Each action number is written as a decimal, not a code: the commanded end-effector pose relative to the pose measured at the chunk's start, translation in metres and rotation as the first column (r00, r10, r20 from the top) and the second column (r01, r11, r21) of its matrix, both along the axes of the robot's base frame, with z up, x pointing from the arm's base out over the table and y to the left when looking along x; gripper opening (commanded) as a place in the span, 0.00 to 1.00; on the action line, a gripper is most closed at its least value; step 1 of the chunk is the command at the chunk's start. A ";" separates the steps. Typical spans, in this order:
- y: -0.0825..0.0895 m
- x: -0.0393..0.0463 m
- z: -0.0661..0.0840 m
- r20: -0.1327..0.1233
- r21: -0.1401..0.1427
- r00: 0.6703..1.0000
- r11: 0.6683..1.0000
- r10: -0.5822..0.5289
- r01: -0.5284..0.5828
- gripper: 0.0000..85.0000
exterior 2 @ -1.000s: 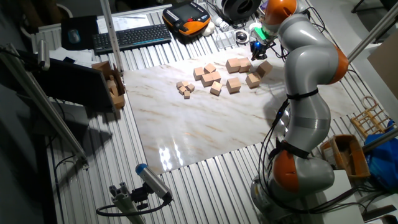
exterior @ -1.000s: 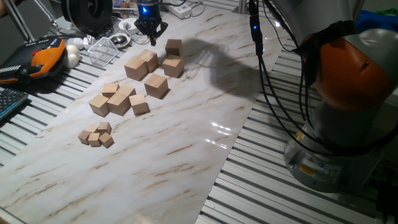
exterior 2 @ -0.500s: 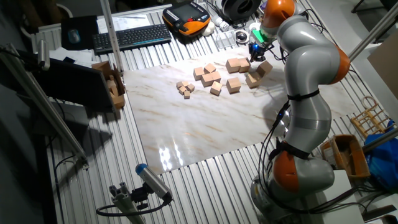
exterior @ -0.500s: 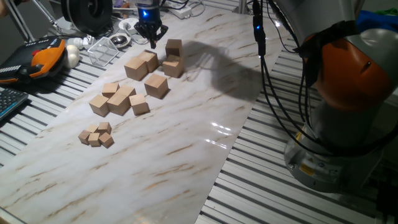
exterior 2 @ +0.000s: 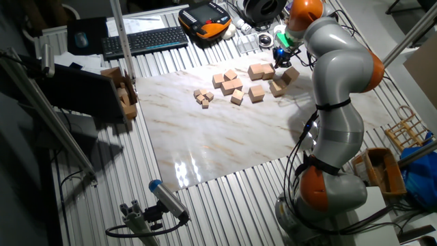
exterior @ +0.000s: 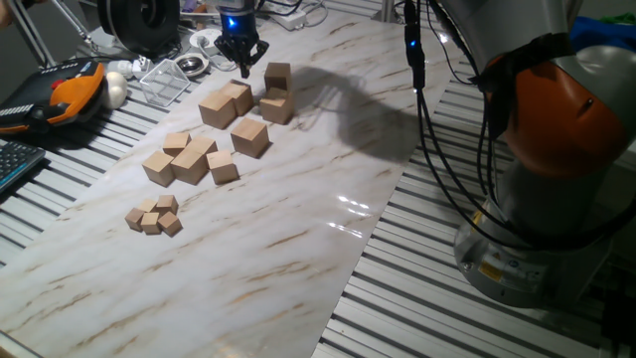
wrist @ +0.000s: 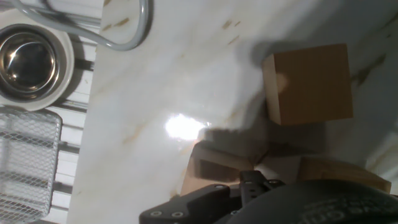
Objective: Stack the blocks into a pyramid shape
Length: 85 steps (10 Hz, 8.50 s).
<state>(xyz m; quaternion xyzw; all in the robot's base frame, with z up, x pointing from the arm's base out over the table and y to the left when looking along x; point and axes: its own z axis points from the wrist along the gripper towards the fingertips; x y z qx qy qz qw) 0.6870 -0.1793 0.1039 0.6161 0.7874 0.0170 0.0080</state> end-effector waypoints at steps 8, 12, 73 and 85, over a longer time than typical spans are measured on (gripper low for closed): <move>0.003 0.0013 0.004 0.005 -0.020 0.997 0.997 -0.071 0.071 0.00; 0.033 0.0071 0.010 -0.002 0.009 0.995 0.995 -0.101 0.101 0.00; 0.089 0.0370 -0.041 0.020 0.026 0.984 0.984 -0.179 0.179 1.00; 0.089 0.0333 -0.052 0.030 0.064 0.979 0.977 -0.204 0.201 0.00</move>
